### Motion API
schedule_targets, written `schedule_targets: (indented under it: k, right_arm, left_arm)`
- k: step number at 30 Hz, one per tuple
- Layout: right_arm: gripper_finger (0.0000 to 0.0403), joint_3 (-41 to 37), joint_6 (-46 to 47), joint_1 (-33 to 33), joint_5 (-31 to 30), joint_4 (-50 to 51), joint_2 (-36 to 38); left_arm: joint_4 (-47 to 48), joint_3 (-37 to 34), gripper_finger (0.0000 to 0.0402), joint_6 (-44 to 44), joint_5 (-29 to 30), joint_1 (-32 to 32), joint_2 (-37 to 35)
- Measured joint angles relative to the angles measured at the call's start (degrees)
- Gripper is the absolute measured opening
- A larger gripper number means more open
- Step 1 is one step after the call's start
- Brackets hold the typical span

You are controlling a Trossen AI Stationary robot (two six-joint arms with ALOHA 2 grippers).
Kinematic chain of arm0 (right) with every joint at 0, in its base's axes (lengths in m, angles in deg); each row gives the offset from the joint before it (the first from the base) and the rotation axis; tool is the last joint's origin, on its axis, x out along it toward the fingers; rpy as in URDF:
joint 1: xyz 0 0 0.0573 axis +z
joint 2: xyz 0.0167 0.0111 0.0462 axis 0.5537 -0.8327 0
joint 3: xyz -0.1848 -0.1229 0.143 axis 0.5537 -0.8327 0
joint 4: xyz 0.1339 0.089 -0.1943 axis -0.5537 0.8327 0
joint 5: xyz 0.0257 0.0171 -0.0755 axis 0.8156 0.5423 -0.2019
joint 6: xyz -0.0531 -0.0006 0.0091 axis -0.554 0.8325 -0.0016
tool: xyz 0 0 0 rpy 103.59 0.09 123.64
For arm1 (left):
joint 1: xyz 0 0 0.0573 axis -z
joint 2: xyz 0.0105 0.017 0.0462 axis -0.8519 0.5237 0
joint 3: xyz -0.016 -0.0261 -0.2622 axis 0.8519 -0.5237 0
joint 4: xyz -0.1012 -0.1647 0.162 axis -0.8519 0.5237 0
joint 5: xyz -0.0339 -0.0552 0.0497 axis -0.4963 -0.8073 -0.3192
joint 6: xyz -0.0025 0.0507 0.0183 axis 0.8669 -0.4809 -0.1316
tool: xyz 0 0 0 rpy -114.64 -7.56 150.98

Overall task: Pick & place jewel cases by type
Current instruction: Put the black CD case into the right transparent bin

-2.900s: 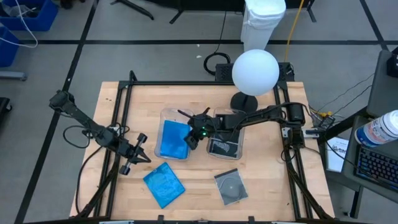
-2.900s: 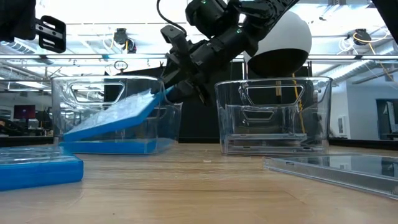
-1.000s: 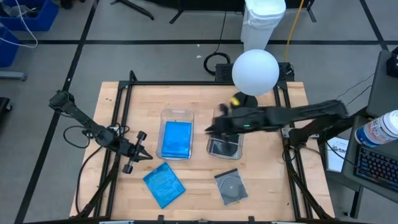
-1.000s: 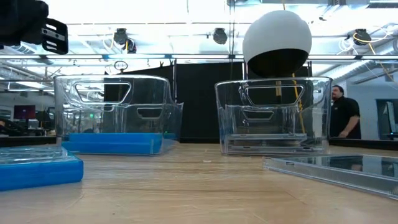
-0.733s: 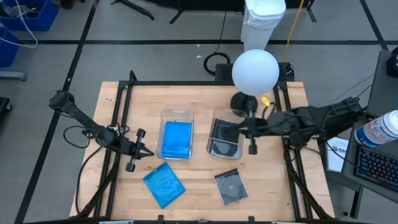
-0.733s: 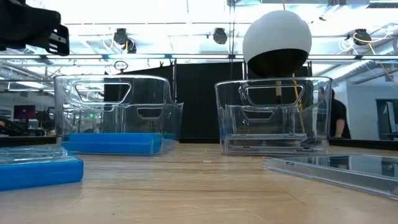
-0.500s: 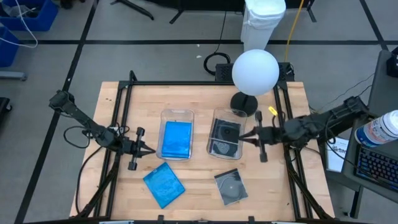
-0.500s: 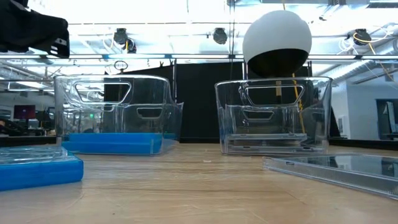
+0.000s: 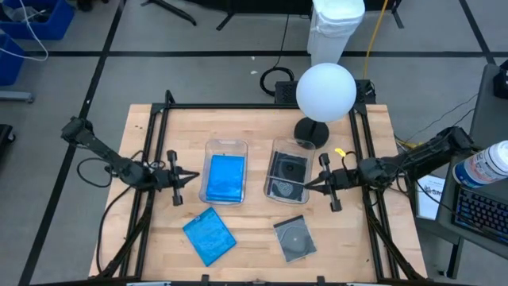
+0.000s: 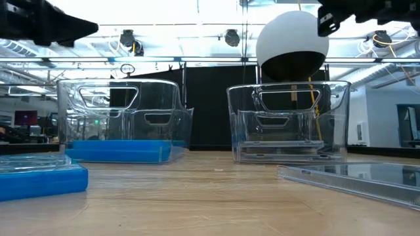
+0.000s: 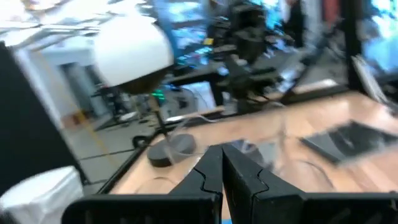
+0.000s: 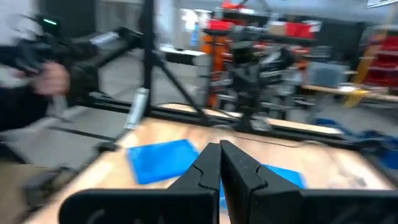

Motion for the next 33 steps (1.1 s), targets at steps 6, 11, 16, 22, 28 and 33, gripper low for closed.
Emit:
schedule_targets:
  k: [6,11,16,22,28,33]
  right_arm:
    - [0.0001,-4.2,3.1,-0.8,0.0,-0.6,2.4]
    - [0.0,-9.6,2.4,0.4,3.3,-11.8,2.6]
    - [0.0,-14.3,1.7,2.9,-2.8,-18.7,7.0]
    - [0.0,-15.2,-4.3,3.0,-3.9,-7.0,16.8]
    - [0.0,-15.9,-7.6,0.3,-4.0,-5.4,19.9]
    - [0.0,-20.4,-6.6,-1.2,-1.0,-12.0,20.8]
  left_arm:
    - [6.0,2.2,0.0006,-1.8,-16.1,-5.8,0.8]
    - [3.0,0.2,0.0005,-8.6,-16.2,-4.1,-0.7]
    - [1.5,0.2,0.0005,-12.5,-11.1,-0.2,-6.3]
    - [7.4,0.2,0.0004,-14.1,-17.1,-3.1,-13.0]
    - [18.0,0.2,0.0003,-7.5,-27.5,-14.5,-16.3]
    - [15.9,0.2,0.0003,-4.6,-43.8,-20.8,-16.9]
